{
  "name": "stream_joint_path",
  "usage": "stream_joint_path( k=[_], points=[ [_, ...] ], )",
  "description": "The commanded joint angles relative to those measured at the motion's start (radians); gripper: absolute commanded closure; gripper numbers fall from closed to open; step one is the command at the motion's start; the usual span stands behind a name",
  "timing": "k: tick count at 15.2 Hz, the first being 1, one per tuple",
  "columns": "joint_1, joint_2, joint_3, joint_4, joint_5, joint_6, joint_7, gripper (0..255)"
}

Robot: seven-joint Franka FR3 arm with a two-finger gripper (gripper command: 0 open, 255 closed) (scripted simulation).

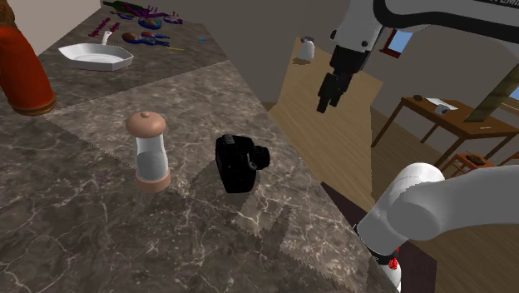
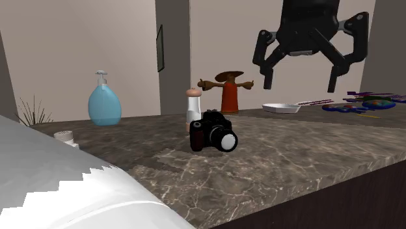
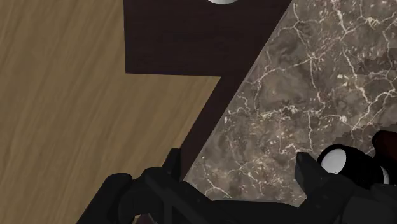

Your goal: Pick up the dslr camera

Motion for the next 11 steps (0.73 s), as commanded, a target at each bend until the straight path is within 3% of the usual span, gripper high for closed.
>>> stream_joint_path(
  k=[1, 11],
  points=[
    [0.0, 0.0, 0.0, 0.0, 0.0, 0.0, 0.0, 0],
    [0.211, 0.334, 0.053, 0.175, 0.002, 0.076, -0.385, 0]
  ],
)
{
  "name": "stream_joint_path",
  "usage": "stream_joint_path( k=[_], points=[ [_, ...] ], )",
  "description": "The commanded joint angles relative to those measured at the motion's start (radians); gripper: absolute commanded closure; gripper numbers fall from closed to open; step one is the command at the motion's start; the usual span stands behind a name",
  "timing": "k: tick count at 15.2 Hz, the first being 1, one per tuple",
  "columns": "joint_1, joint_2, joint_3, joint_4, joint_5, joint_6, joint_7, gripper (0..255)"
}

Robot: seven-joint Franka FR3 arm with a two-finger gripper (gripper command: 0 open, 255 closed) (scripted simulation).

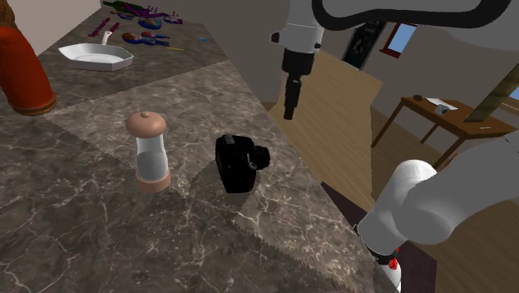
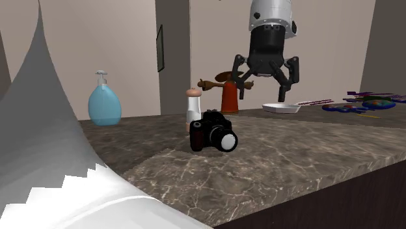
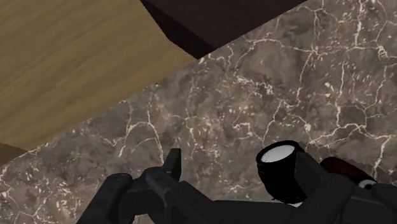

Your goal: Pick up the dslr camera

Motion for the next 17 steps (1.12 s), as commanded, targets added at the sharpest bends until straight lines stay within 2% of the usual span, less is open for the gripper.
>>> stream_joint_path(
  k=[1, 8, 17],
  points=[
    [0.04, 0.05, 0.019, 0.024, 0.001, 0.011, -0.076, 0],
    [0.163, 0.194, 0.098, 0.104, -0.007, 0.029, -0.324, 0],
    [0.17, 0.212, 0.105, 0.016, -0.008, 0.132, -0.334, 0]
  ],
)
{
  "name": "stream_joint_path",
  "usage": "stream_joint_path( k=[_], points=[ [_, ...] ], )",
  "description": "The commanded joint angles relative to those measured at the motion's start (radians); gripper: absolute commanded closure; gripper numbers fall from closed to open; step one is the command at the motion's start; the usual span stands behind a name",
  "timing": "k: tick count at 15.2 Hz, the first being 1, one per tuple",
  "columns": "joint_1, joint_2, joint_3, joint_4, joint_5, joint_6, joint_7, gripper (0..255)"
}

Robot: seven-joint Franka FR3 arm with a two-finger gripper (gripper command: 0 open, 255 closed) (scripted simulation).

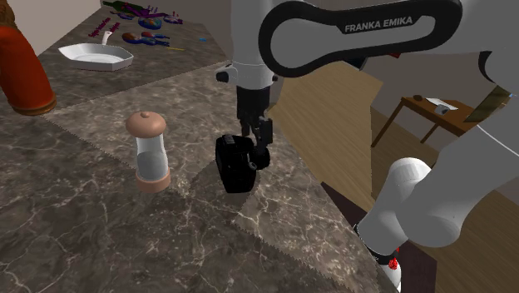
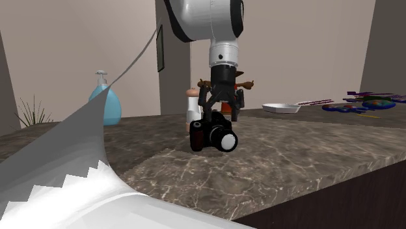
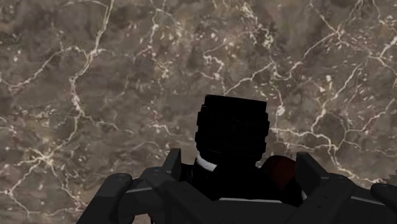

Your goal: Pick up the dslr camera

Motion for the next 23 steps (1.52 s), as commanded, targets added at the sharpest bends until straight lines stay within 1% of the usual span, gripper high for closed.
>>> stream_joint_path(
  k=[1, 2, 11, 23],
  points=[
    [0.001, -0.001, 0.001, -0.009, 0.0, 0.009, 0.001, 0],
    [0.0, -0.001, 0.0, -0.009, 0.0, 0.009, 0.0, 255],
    [0.001, -0.001, 0.001, -0.009, 0.0, 0.009, 0.001, 255],
    [-0.001, -0.014, -0.002, 0.139, 0.0, -0.153, -0.002, 255]
  ],
)
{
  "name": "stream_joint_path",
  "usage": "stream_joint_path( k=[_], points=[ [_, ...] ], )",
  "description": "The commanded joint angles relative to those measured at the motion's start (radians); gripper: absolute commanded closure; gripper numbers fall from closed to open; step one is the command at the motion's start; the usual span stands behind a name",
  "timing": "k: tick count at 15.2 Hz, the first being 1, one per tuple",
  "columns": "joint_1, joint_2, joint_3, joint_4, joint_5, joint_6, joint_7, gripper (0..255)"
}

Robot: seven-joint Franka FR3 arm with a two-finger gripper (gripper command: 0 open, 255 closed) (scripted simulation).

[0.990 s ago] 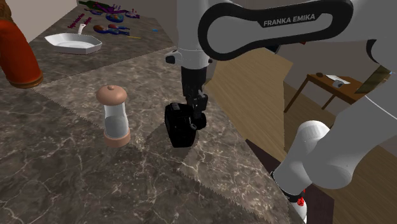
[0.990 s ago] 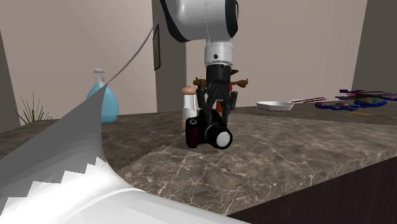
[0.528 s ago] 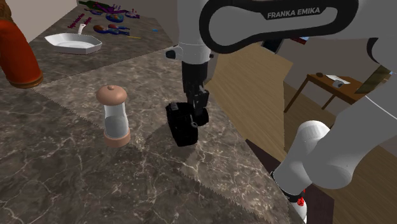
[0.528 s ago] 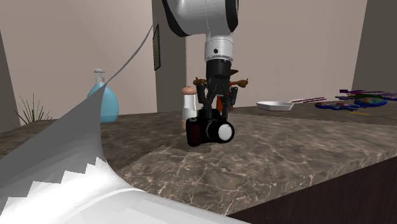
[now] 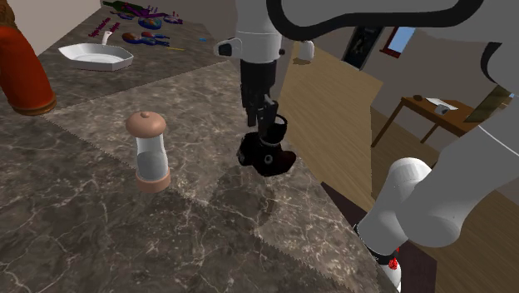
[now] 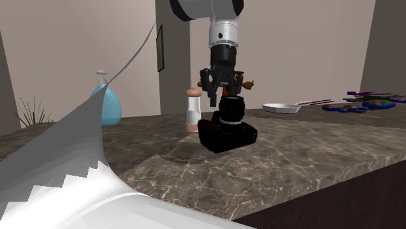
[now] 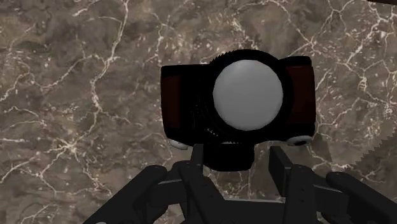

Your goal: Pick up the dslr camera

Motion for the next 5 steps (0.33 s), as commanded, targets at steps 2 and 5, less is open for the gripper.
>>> stream_joint_path(
  k=[2, 5],
  points=[
    [-0.001, -0.001, -0.001, 0.04, -0.001, -0.04, -0.002, 255],
    [-0.001, 0.0, -0.002, 0.057, -0.001, -0.056, -0.002, 255]
  ],
)
